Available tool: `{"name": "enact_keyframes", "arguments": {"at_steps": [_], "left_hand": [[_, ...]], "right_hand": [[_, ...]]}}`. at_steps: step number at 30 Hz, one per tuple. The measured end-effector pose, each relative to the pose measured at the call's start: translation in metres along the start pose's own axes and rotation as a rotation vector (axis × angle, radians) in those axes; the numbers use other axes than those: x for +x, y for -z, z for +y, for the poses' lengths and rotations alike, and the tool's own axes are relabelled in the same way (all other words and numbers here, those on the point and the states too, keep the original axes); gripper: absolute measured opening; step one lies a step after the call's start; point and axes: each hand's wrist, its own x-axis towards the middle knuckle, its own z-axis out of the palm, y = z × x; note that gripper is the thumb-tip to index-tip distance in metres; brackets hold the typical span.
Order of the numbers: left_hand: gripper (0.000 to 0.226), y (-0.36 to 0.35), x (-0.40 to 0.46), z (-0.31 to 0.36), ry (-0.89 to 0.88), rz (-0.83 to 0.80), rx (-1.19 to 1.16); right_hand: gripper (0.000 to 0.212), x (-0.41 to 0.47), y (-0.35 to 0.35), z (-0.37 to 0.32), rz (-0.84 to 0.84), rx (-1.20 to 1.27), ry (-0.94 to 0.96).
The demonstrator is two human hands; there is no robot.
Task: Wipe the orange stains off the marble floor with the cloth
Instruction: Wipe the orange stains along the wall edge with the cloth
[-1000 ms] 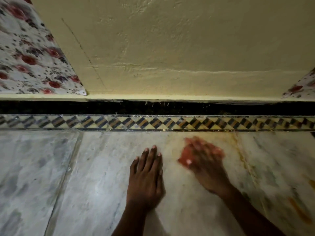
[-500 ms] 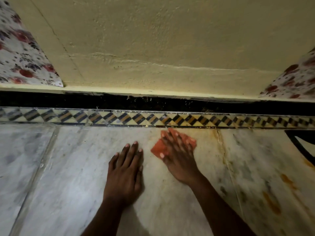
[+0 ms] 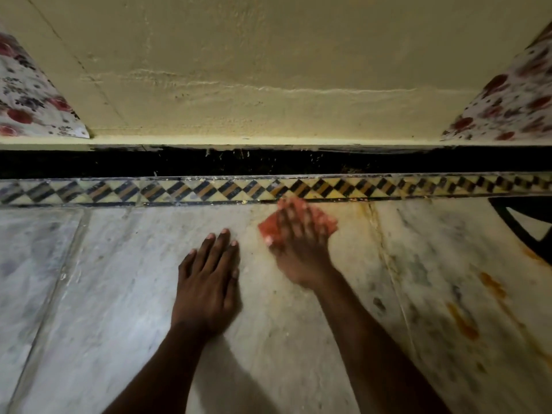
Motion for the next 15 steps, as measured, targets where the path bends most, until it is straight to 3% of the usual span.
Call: {"name": "enact_keyframes", "arguments": {"at_steps": [4, 5, 7, 9, 11, 13, 15], "left_hand": [[0.064, 0.001, 0.000, 0.001, -0.016, -0.006, 0.009], [0.064, 0.001, 0.000, 0.001, -0.014, 0.000, 0.010], [0.064, 0.001, 0.000, 0.002, -0.010, 0.011, 0.009], [0.064, 0.001, -0.001, 0.004, -0.016, 0.019, 0.012], [0.064, 0.002, -0.001, 0.002, -0.019, 0.025, 0.007], [0.064, 0.002, -0.001, 0.003, -0.028, 0.031, 0.001], [0.065, 0.001, -0.001, 0.005, -0.032, 0.037, 0.010]], "right_hand": [[0.068, -0.093, -0.038, 0.031, 0.153, -0.041, 0.140], [0.067, -0.097, -0.037, 0.054, 0.185, -0.067, 0.072], [0.068, -0.092, -0.027, 0.099, 0.270, -0.081, -0.238], [0.067, -0.068, -0.008, 0.126, 0.332, 0.052, -0.528], [0.065, -0.038, 0.007, 0.116, 0.334, 0.159, -0.643], [0.065, -0.027, 0.004, 0.088, 0.321, 0.135, -0.592], [0.066, -0.043, -0.013, 0.060, 0.303, 0.083, -0.399]]}}
